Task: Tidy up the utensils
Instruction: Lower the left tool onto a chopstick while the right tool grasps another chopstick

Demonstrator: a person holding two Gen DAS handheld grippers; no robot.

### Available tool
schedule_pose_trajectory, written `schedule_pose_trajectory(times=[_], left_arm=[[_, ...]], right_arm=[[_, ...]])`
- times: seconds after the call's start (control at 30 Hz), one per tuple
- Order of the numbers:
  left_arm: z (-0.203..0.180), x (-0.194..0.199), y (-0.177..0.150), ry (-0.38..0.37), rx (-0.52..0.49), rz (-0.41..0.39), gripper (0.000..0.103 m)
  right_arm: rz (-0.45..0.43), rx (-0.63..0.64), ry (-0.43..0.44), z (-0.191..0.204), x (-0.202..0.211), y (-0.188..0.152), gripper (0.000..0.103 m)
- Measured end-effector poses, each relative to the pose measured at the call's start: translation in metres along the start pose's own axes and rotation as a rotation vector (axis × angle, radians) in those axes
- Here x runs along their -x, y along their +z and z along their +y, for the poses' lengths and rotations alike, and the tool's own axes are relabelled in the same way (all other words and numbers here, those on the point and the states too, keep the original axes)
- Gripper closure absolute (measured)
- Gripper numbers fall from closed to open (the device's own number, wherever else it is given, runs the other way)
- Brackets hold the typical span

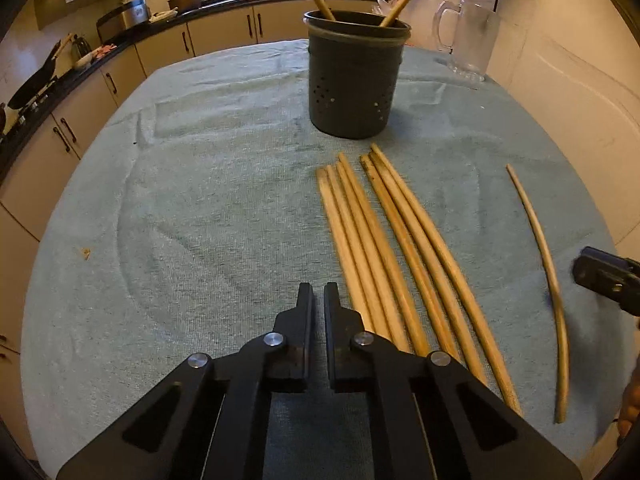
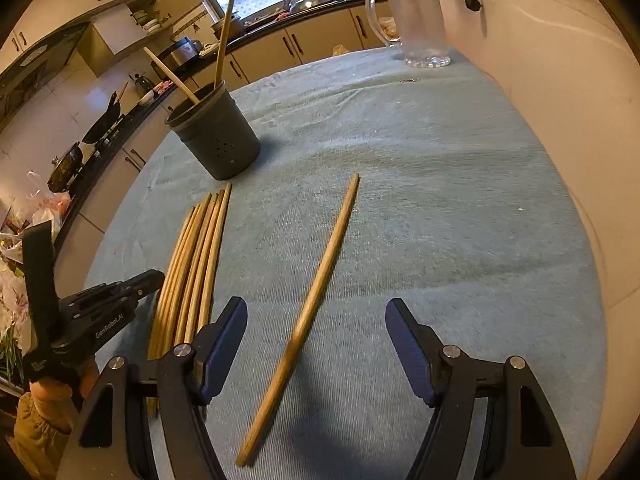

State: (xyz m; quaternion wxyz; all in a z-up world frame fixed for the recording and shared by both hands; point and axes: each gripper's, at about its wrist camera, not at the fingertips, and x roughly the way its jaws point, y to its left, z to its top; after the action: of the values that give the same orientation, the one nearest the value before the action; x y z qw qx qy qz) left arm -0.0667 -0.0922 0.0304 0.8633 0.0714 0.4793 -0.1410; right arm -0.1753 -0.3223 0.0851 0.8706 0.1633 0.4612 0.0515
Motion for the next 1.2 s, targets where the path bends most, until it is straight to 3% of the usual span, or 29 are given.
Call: schedule_pose_trajectory(times=[0.1, 0.2, 0.23, 0.3, 0.47, 0.53, 0.73, 0.93, 1.07, 1.2], left_arm=[[0.005, 0.011, 0.003, -0.085, 0.059, -0.042, 0.098], [0.0, 0.009, 0.004, -0.123, 0.038, -0.034, 0.098], [-0.006, 0.004, 0.003, -0.098, 0.006, -0.012, 0.096], [-0.016, 0.003, 0.003, -0.009, -0.07, -0.043, 0.096], [-0.017, -0.003, 0.005, 0.079, -0.112, -0.042, 0.096], [-0.009, -0.007, 0.004, 0.037, -0.095, -0.02, 0.092], [0.012, -0.008, 0.007, 0.053, -0.092, -0.014, 0.091], [0.035, -0.013, 0.024, 0.058, -0.055, 0.092, 0.092], [0.034, -0.025, 0.048, 0.076, -0.075, 0.153, 0.086], [0.036, -0.039, 0.07, 0.048, -0.067, 0.182, 0.086]], right_arm=[[0.007, -0.007, 0.008, 0.001, -0.007, 0.001, 0.027], [0.015, -0.006, 0.002, 0.001, -0.013, -0.001, 0.027], [0.009, -0.003, -0.002, 0.002, -0.014, -0.001, 0.027], [0.002, 0.0, -0.009, 0.003, -0.016, -0.001, 0.027], [-0.013, 0.012, -0.019, 0.003, -0.018, -0.001, 0.027], [-0.015, 0.029, -0.033, 0.005, -0.02, 0.001, 0.027], [-0.002, 0.092, -0.083, 0.009, -0.028, 0.009, 0.027], [0.05, 0.155, -0.122, 0.008, -0.037, 0.023, 0.027], [0.114, 0.14, -0.122, -0.002, -0.042, 0.041, 0.035], [0.185, 0.069, -0.126, -0.013, -0.049, 0.062, 0.044]])
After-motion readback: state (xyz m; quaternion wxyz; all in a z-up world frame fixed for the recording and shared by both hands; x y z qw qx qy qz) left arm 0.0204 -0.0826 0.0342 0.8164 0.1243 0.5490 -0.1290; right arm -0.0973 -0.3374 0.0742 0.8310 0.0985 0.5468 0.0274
